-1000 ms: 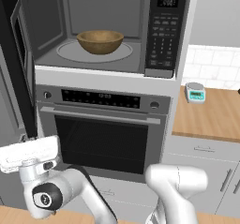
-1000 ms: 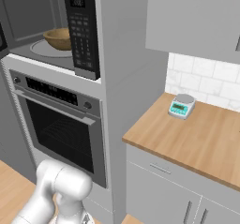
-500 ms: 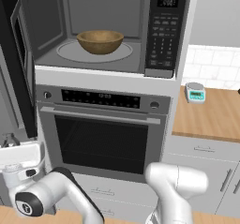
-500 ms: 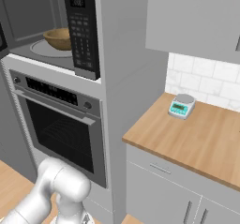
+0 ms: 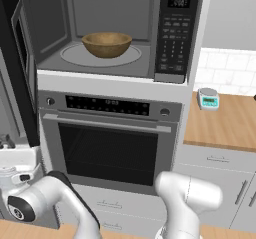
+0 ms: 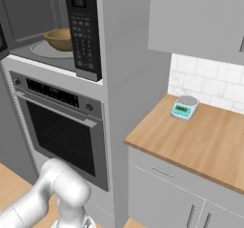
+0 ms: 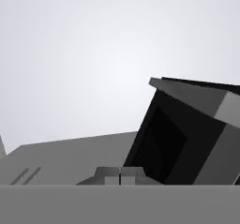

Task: Open the microwave, place the bowl with waffle inside the microwave, then close the microwave door and turn it on.

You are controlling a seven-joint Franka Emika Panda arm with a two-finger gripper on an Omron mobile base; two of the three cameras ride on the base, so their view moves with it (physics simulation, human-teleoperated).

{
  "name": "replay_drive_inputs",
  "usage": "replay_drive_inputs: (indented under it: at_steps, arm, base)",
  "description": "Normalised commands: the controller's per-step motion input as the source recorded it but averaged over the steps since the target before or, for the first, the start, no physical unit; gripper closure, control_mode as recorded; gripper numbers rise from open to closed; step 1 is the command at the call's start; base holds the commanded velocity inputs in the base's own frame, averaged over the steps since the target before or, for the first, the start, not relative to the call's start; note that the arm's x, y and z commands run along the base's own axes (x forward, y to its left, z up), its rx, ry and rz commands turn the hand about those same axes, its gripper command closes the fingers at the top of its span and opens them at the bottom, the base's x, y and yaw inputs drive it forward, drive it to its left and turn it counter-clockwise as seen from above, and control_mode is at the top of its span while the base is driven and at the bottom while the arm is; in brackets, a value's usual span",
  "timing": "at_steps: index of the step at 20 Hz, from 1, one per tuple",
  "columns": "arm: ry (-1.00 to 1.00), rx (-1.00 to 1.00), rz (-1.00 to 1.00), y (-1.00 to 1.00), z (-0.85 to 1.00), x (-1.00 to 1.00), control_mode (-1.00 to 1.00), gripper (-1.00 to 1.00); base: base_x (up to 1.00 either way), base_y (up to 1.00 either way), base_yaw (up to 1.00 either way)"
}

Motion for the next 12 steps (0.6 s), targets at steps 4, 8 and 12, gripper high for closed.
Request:
replay_drive_inputs:
  at_steps: [4,8,12]
  arm:
    - [0.0,0.05,0.0,0.03,0.2,0.37,-1.0,1.0]
    - [0.0,0.16,0.0,-0.17,0.44,0.04,-1.0,1.0]
    - [0.0,0.25,0.01,-0.42,0.62,0.0,-1.0,1.0]
  base:
    - [0.0,0.0,0.0]
    - [0.0,0.0,0.0]
    - [0.0,0.0,0.0]
